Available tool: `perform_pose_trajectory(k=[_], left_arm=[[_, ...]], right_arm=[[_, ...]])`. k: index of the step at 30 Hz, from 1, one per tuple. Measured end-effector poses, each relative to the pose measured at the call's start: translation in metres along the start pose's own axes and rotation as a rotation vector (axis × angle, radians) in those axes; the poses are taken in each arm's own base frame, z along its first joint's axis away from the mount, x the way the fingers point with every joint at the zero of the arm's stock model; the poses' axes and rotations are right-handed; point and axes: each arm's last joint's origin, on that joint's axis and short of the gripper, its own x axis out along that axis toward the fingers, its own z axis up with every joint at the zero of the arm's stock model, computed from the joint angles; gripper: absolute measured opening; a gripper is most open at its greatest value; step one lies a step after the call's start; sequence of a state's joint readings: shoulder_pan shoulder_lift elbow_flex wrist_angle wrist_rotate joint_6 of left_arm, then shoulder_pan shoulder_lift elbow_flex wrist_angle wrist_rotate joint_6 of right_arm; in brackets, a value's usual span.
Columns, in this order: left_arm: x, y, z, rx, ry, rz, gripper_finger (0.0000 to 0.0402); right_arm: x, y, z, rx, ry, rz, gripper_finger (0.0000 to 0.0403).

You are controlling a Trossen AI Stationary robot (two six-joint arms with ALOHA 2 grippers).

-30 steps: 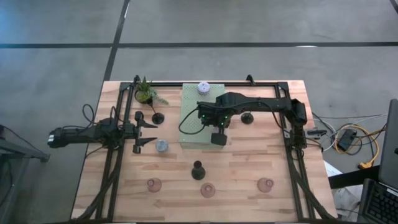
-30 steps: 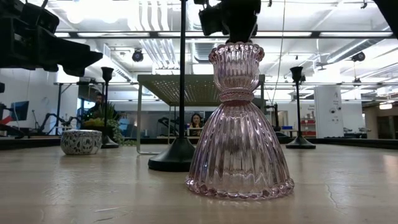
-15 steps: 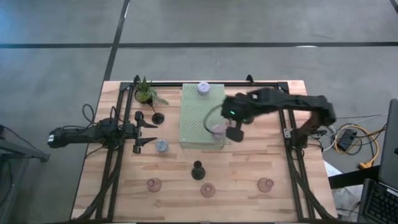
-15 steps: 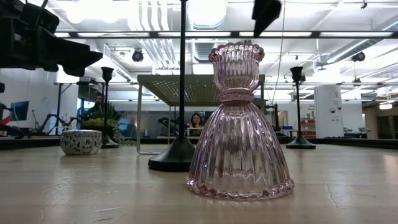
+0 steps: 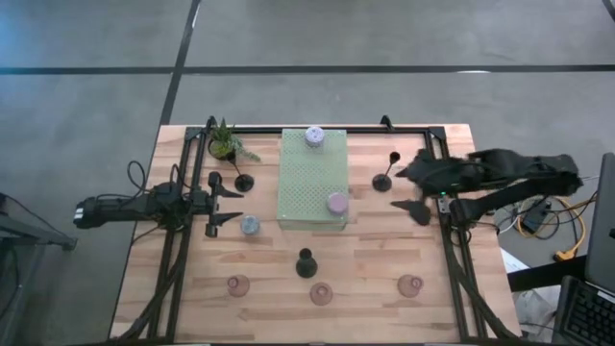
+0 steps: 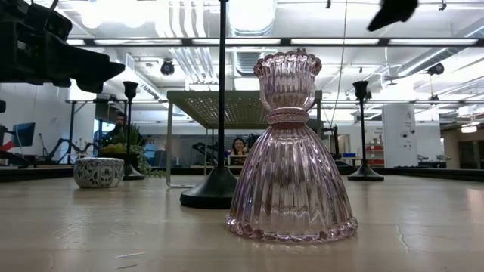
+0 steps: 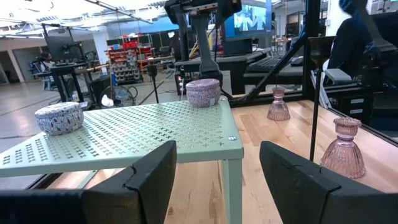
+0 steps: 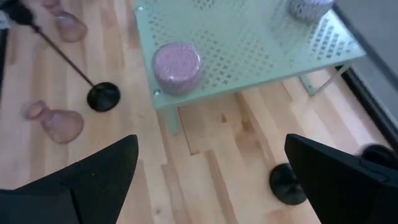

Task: Pick & Place candle stick holders
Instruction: Put the green and white scented candle on the shelf

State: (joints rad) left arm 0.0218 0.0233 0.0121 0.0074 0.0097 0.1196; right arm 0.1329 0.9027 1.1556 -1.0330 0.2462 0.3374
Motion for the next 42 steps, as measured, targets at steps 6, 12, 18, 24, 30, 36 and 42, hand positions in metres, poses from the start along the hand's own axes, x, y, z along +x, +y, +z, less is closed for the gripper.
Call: perform_pose_trajectory(k=[6, 12, 18, 24, 30, 36, 42], left_arm=[[0.0, 0.0, 0.0, 0.0, 0.0, 0.0, 0.0236], [0.0, 0.0, 0.0, 0.0, 0.0, 0.0, 0.0236], [0.0, 0.0, 0.0, 0.0, 0.0, 0.0, 0.0236], [0.0, 0.0, 0.0, 0.0, 0.0, 0.0, 0.0236], [0.0, 0.0, 0.0, 0.0, 0.0, 0.0, 0.0236], [0.0, 0.0, 0.0, 0.0, 0.0, 0.0, 0.0236], [0.0, 0.0, 0.0, 0.0, 0.0, 0.0, 0.0236]], right_arm=[[-0.037, -0.026, -0.035, -0.056, -0.168, -0.066, 0.0398], [-0.066, -0.045, -0.063, -0.116, -0.356, -0.105, 0.0398], [-0.073, -0.06, -0.098, -0.036, -0.447, -0.116, 0.04], [-0.069, -0.068, -0.123, -0.019, -0.557, -0.102, 0.04], [-0.08, -0.075, -0.134, 0.003, -0.641, -0.084, 0.04], [-0.089, -0.079, -0.139, 0.017, -0.675, -0.074, 0.04], [-0.09, -0.078, -0.134, 0.011, -0.662, -0.077, 0.04]])
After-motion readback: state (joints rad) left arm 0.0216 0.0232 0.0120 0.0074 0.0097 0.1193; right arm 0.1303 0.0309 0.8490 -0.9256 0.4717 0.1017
